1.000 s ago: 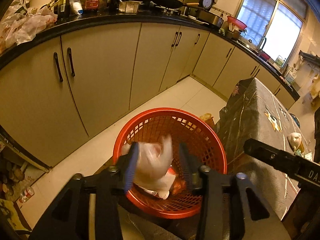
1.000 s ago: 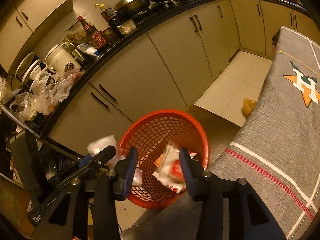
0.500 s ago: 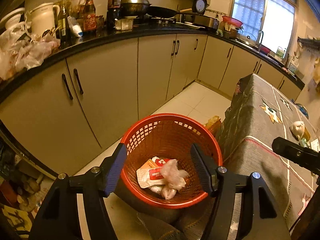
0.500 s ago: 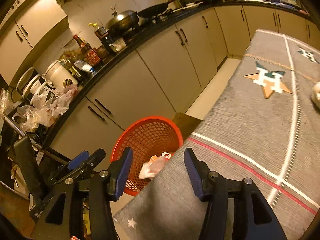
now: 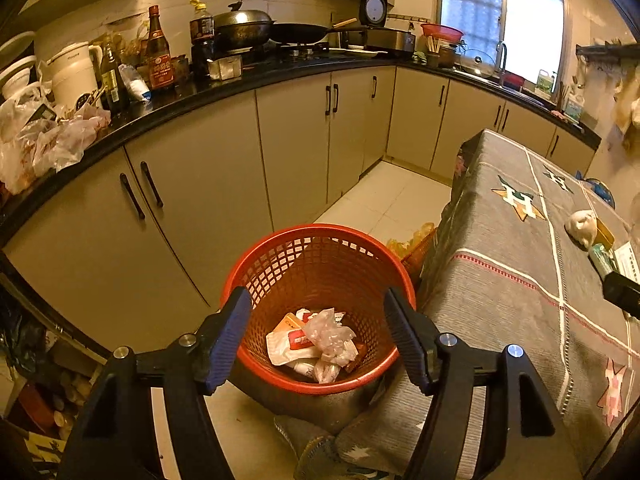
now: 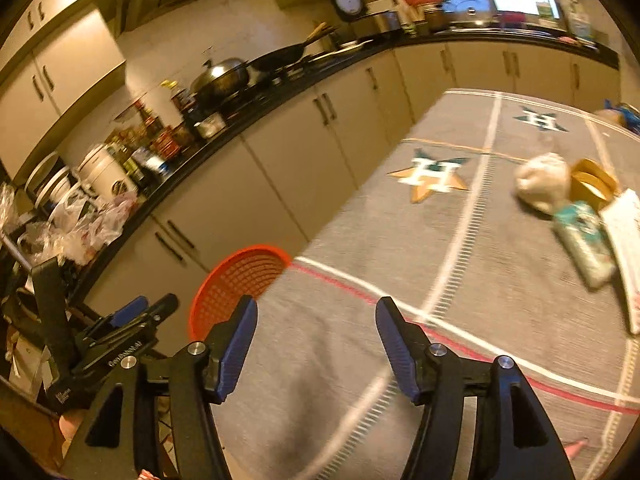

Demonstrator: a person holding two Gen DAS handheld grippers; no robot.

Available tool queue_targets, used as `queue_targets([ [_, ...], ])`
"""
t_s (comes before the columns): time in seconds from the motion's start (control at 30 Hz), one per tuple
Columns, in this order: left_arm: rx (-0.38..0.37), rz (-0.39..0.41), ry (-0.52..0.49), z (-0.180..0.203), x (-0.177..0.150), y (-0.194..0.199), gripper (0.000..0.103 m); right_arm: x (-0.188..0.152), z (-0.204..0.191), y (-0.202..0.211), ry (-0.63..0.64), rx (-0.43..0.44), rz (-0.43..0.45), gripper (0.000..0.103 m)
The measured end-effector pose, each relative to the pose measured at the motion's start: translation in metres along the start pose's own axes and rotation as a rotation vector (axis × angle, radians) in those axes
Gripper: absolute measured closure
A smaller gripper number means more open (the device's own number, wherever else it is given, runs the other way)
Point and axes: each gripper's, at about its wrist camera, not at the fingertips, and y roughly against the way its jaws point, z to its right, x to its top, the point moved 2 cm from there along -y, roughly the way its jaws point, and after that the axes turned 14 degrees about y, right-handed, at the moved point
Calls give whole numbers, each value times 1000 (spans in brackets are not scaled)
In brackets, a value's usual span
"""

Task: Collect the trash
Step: 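Move both tools back over the table toward the remaining trash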

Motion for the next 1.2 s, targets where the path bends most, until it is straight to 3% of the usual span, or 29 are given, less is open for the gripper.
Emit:
queue_targets([
  [0.5, 38, -23, -24, -6, 1, -10, 34, -23, 64, 46, -95, -145, 23, 35],
  [0.93, 42, -40, -47, 6, 5, -24, 34, -21, 87, 56, -132, -190, 37, 32],
  [1.2, -36, -38, -56, 38, 13, -18, 31, -30, 130, 101, -164, -313, 73, 30],
])
